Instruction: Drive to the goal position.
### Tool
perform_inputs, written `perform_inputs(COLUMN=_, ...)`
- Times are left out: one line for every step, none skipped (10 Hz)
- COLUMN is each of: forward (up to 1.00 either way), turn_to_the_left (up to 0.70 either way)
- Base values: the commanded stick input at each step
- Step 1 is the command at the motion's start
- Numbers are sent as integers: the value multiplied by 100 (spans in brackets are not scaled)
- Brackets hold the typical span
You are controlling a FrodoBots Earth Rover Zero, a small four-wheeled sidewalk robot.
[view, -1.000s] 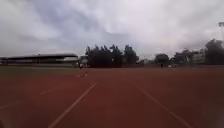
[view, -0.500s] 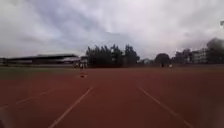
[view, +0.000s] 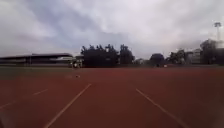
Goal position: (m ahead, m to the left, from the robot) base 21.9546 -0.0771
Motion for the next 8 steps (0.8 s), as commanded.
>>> perform_inputs(forward=70, turn_to_the_left=0)
perform_inputs(forward=70, turn_to_the_left=0)
perform_inputs(forward=70, turn_to_the_left=0)
perform_inputs(forward=70, turn_to_the_left=0)
perform_inputs(forward=70, turn_to_the_left=0)
perform_inputs(forward=70, turn_to_the_left=0)
perform_inputs(forward=70, turn_to_the_left=0)
perform_inputs(forward=70, turn_to_the_left=0)
